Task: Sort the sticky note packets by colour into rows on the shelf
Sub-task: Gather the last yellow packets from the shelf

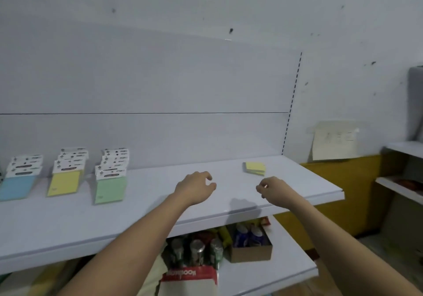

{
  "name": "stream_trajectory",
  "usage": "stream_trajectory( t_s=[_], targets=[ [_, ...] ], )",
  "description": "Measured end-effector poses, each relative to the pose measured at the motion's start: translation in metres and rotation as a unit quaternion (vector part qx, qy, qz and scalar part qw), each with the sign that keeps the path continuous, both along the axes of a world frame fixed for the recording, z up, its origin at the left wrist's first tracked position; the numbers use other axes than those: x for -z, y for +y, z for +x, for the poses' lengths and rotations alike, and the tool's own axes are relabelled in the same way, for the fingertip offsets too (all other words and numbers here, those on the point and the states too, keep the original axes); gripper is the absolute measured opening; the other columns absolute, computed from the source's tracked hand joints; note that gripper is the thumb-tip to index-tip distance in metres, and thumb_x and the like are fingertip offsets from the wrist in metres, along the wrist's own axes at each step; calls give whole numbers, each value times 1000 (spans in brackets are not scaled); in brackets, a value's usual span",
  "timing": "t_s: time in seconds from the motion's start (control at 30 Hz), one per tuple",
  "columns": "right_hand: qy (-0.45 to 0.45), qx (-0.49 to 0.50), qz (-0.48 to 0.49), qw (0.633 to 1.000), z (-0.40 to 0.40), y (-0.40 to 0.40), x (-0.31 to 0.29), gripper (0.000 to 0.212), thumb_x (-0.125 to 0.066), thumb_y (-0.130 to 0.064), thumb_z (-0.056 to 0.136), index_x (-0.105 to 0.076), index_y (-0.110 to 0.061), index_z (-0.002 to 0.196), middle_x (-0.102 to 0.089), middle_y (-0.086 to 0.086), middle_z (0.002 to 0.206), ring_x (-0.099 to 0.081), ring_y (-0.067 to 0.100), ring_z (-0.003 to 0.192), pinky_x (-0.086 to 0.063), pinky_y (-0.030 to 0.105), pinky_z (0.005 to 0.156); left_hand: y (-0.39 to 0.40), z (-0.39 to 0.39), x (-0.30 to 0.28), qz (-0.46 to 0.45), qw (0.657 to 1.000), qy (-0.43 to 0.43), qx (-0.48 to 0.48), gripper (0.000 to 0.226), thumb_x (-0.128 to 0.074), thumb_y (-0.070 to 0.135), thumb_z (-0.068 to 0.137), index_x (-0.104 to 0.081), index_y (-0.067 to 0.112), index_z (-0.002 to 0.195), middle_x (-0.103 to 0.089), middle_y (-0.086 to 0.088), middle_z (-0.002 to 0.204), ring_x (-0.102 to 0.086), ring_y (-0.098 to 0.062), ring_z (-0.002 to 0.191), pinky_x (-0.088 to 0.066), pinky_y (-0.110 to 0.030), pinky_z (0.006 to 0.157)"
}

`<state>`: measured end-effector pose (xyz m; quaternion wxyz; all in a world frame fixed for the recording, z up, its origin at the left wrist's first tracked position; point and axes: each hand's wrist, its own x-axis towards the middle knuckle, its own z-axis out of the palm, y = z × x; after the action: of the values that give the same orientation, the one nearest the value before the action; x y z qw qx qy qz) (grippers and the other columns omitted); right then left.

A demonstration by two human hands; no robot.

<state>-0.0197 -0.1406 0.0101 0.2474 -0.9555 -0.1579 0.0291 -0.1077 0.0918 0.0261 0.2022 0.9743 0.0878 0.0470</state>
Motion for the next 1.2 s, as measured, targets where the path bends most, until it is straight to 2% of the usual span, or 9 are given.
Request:
stream_trajectory(
  t_s=[0.13, 0.4, 0.6, 0.73, 0.87, 0.93, 1.0, 1.07, 1.2],
  targets=[
    [17, 35, 26, 999, 32, -22, 28, 27, -49, -31, 96, -66, -13, 106, -70, 5, 97, -64, 20, 85, -55, 36, 81, -24, 45, 18, -98, 995, -13, -13, 40, -46, 45, 93, -53, 27, 128, -58, 3, 127, -57, -18, 108, -47, -34, 92],
    [24, 74, 24, 997, 136, -33, 44, 25, -50, -26, 95, -64, -11, 110, -64, 7, 108, -60, 24, 92, -54, 37, 83, -49, 191, 58, -258, 966, -9, -31, 40, -58, 34, 88, -58, 18, 124, -56, -5, 131, -55, -24, 116, -47, -34, 97],
    [36, 131, 25, 990, 218, -22, 52, 26, -48, -13, 89, -60, 9, 88, -65, 28, 89, -50, 23, 69, -41, 30, 65, -64, 290, 75, -217, 974, 3, -59, 55, -59, 48, 85, -53, 10, 125, -58, -9, 131, -55, -29, 120, -44, -32, 91],
    [51, 134, 26, 989, 258, -3, 57, 24, -47, -16, 91, -62, 2, 86, -64, 16, 88, -58, 28, 82, -45, 32, 70, -71, 329, 76, -187, 981, 24, -41, 52, -71, 45, 74, -55, 12, 111, -62, -5, 118, -60, -28, 110, -43, -29, 80],
    [73, 104, 72, 989, 288, 9, 58, 31, -44, -17, 92, -67, 3, 99, -67, 16, 85, -57, 29, 65, -46, 29, 56, -50, 357, 85, -351, 936, 0, -21, 55, -81, 26, 55, -65, 8, 105, -69, -4, 107, -67, -24, 101, -52, -32, 90],
    [87, 88, 73, 990, 299, 16, 56, 33, -46, -22, 92, -65, 4, 104, -63, 13, 76, -55, 28, 58, -44, 27, 51, -31, 356, 92, -403, 914, -48, -26, 38, -80, 11, 66, -68, 9, 102, -71, -3, 98, -68, -22, 93, -54, -30, 83],
    [96, 65, 57, 992, 308, 24, 55, 41, -54, -32, 90, -60, 3, 111, -60, 11, 78, -57, 28, 65, -46, 32, 59, -18, 349, 101, -438, 892, -100, -45, 28, -73, 4, 79, -65, 11, 104, -67, -1, 93, -64, -18, 85, -51, -23, 74],
    [93, 39, 27, 994, 314, 31, 58, 51, -60, -44, 86, -56, -2, 115, -60, 7, 91, -59, 27, 80, -48, 34, 71, -13, 343, 107, -445, 880, -153, -60, 29, -72, 3, 80, -59, 14, 104, -65, -2, 94, -62, -18, 83, -52, -30, 77],
    [53, 37, -35, 997, 311, 34, 66, 68, -64, -63, 73, -46, -13, 116, -56, 6, 119, -56, 27, 111, -44, 35, 82, -19, 349, 107, -450, 873, -174, -75, 30, -65, -4, 84, -52, 14, 104, -64, -4, 100, -63, -15, 83, -54, -25, 63]
  ],
)
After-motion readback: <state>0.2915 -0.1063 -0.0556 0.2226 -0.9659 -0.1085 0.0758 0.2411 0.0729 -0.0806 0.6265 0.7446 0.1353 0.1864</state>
